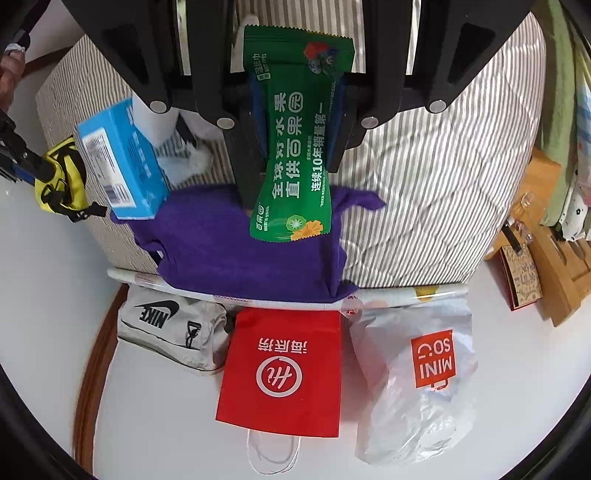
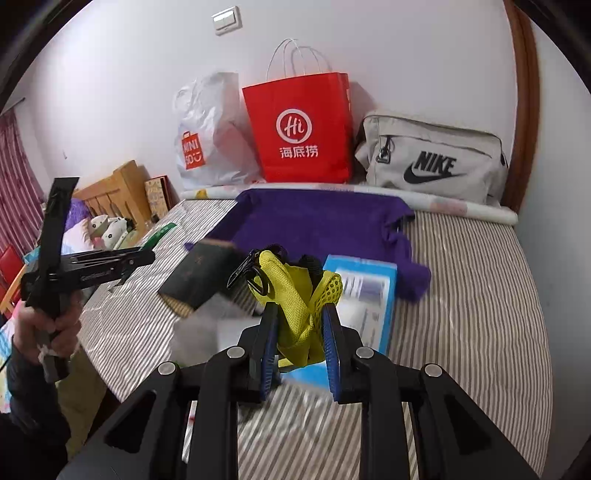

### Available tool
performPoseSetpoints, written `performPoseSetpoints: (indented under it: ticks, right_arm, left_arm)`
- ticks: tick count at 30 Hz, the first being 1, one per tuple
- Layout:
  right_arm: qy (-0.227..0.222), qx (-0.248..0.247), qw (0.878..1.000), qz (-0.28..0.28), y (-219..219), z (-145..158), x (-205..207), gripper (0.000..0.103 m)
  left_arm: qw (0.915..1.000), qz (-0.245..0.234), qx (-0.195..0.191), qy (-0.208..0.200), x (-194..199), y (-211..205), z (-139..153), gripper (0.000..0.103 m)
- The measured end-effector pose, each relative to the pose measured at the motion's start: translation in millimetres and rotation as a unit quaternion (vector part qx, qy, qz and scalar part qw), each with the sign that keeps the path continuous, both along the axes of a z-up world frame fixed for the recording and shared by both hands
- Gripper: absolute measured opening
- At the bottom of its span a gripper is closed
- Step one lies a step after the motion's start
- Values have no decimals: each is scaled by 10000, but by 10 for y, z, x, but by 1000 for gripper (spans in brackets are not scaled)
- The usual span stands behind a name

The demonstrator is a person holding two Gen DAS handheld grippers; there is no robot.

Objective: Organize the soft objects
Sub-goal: 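Carry both items onto the purple towel and open both grippers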

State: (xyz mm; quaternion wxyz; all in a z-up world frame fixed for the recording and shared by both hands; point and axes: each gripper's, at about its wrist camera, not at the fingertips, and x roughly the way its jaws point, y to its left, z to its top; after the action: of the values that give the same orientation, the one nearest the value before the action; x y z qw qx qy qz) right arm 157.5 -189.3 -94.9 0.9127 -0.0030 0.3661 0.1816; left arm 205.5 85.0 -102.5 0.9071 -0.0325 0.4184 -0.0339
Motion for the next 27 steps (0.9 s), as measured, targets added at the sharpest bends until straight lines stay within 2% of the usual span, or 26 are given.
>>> performPoseSetpoints:
  ticks: [5,13,19,27]
  right_arm:
    - [-15,39,10000,-31,48,31,353,24]
    - [-63,-215,9995,-226,114,9,921,24]
    - [98,-406,9983,-403,78,-212,1350,24]
    - [443,-406,9972,-447,25,-478,1752,24]
  left_arm:
    - [9998,13,-126,136,293,35,-12,28]
    - [9989,-16,-309,365,819,29,-137,28]
    - [9967,12,-567,575,1240,47,-256,28]
    - [9946,8,-636,819,1768,11,-455,28]
